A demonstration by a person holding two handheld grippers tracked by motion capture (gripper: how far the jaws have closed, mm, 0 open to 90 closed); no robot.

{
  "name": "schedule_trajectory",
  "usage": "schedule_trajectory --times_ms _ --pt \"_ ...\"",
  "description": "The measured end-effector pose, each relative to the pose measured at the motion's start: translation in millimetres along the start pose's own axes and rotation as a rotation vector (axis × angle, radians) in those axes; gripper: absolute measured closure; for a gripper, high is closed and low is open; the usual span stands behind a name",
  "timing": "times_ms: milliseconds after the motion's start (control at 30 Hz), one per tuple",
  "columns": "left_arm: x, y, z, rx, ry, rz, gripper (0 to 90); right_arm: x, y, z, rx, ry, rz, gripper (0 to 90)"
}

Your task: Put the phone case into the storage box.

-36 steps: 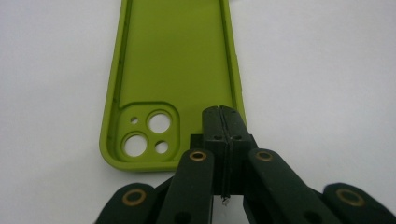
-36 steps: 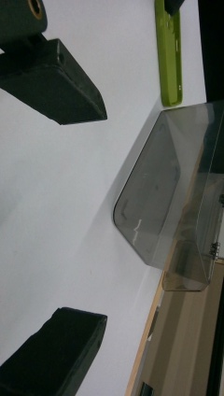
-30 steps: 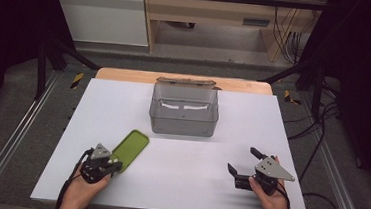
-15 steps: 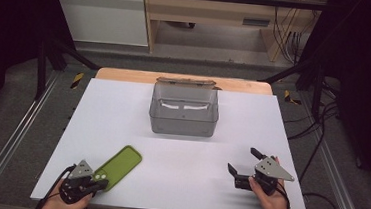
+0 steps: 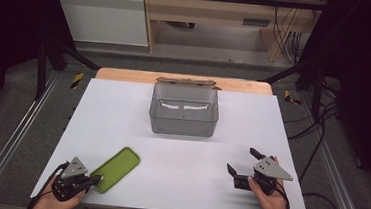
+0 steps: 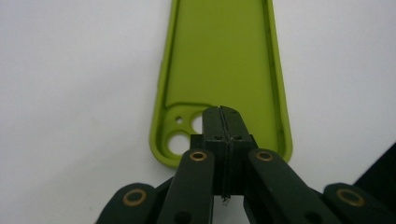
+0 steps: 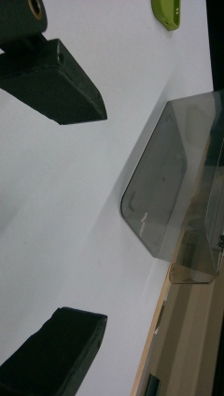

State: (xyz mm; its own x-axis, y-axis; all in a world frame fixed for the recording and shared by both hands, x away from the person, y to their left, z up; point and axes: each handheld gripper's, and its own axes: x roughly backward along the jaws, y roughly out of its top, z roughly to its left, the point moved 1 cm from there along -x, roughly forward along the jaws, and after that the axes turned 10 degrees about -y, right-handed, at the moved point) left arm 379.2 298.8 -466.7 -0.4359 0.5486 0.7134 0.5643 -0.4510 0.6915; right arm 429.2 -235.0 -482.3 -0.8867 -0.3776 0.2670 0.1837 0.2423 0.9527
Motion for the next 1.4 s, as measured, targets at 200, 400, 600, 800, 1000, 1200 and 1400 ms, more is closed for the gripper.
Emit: schedule_trajectory --times_ms 200,400,600,800,1000,1200,1400 --pt "10.7 17.9 7.2 -0.032 0.069 -0.062 87.7 -0.3 -0.2 0.0 0.002 -0.001 0.001 4.0" --pt "6.5 27.9 15.8 -0.078 0.137 -0.143 58.3 -0.1 -0.3 0.3 0.004 0.003 0.003 3.9" --pt "-3.3 16.0 24.1 -0.045 0.155 -0.182 25.2 -0.7 0.1 1.3 0.009 0.007 0.002 3.9" --pt "-9.3 9.8 20.8 -0.024 0.122 -0.195 8.3 -0.9 0.5 3.0 0.020 0.010 0.004 3.9" --pt "-10.4 0.8 23.6 0.003 0.091 -0.140 21.9 -0.9 0.7 3.8 0.023 0.013 0.006 3.9" --pt "-7.7 -5.8 26.3 0.051 0.071 -0.101 44.0 -0.9 0.9 4.0 0.023 0.014 0.006 3.9" --pt "-6.0 -9.9 29.8 0.084 0.029 -0.078 67.6 -1.0 0.9 4.5 0.025 0.014 0.006 3.9"
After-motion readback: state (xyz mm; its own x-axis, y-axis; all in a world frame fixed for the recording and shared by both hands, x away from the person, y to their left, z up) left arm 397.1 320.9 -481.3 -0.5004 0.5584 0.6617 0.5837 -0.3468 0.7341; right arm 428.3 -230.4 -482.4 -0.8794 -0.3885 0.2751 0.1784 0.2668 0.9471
